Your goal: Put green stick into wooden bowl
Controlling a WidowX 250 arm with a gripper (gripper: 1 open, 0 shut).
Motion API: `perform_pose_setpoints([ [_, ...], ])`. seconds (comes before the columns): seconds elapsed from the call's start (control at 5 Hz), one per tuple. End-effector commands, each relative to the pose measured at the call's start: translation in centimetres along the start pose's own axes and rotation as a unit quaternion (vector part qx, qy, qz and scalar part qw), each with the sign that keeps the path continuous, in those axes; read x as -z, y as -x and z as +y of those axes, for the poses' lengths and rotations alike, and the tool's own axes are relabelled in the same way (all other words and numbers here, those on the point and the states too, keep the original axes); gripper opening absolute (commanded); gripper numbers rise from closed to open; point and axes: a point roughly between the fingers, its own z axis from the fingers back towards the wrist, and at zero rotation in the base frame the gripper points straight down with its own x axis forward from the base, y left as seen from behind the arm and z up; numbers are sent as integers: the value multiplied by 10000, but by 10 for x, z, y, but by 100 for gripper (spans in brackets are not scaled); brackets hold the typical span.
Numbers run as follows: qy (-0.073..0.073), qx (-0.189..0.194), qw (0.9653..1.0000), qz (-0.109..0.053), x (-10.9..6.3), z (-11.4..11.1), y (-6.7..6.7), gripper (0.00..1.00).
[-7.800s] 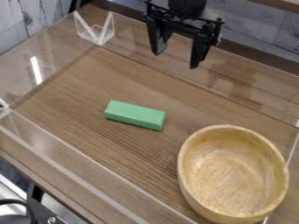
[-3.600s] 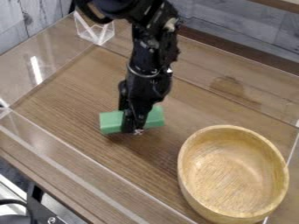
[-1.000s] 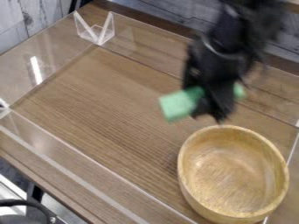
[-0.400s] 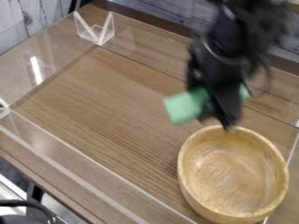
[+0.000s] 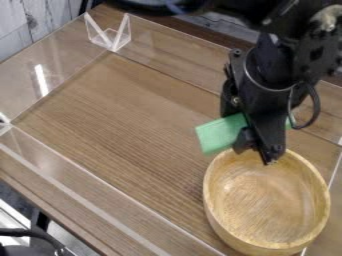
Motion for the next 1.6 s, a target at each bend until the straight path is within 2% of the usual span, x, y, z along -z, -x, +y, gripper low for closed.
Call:
perform_pose_setpoints([
  [0.0,-85,-189,9995,-229,-11,8,-3,0],
  [0.2,72,-58,9993,-355,-11,-11,-6,0],
  [0.4,129,162,9986,-481,-7,-34,-12,0],
  [0.6,-15,-139,9991,-403,-9,-7,-8,0],
  [0.8,24,53,9987,-505,-5,-29,-18,0],
  [1.0,-140,-266,9985,-453,-10,0,-13,0],
  [1.4,10,52,9982,-599,2,-38,-21,0],
])
